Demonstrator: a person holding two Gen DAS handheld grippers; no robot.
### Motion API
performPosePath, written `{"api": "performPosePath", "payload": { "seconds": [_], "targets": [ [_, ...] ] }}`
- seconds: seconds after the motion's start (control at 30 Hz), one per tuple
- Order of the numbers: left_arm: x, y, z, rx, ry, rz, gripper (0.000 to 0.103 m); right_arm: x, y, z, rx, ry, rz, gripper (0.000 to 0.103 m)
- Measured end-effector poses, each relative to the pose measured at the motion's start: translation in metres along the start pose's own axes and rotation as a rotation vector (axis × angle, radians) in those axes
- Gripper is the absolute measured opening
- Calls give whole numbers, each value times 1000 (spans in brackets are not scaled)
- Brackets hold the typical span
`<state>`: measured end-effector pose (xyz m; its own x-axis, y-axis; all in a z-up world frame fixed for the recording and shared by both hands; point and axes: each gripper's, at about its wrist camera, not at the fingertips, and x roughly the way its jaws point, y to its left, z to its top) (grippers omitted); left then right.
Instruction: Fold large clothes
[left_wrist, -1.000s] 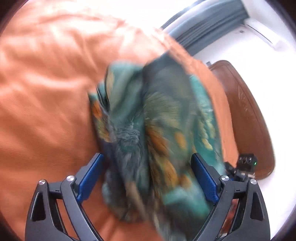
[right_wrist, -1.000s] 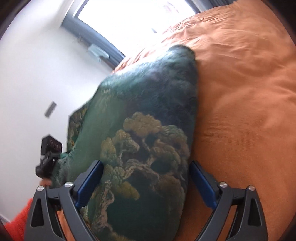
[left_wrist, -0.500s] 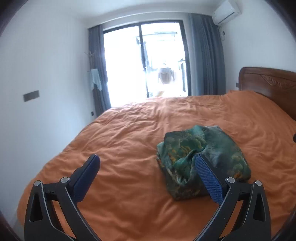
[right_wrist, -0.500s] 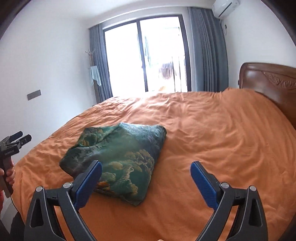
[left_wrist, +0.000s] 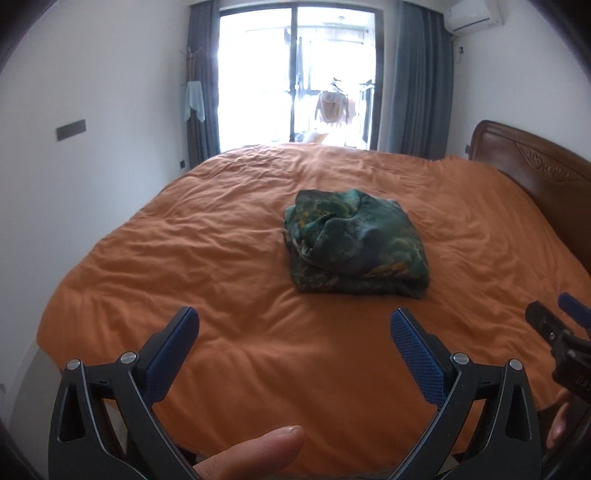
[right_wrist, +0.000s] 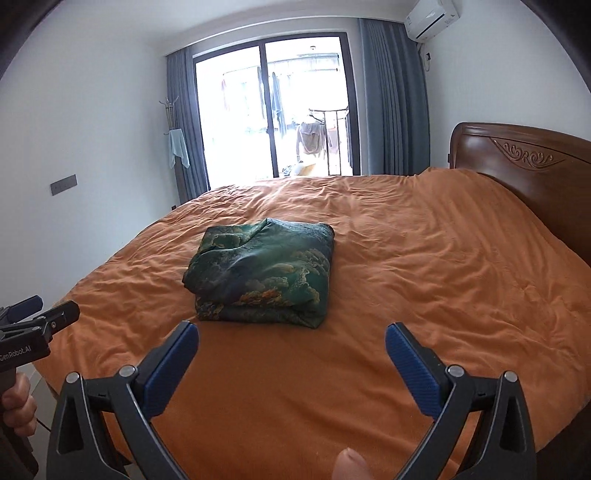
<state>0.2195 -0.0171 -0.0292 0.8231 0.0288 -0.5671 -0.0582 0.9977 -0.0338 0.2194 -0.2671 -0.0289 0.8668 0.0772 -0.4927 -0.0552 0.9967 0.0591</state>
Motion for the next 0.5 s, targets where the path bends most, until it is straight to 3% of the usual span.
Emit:
{"api": "performPosePath", "payload": {
  "seconds": [0.27, 0.5],
  "targets": [
    [-10, -9, -4, 57, 30, 45, 103, -19, 22, -3, -35, 32, -35, 103],
    [-8, -8, -7, 76, 57, 45, 103, -19, 47, -6, -81, 71, -7, 103]
  ]
}}
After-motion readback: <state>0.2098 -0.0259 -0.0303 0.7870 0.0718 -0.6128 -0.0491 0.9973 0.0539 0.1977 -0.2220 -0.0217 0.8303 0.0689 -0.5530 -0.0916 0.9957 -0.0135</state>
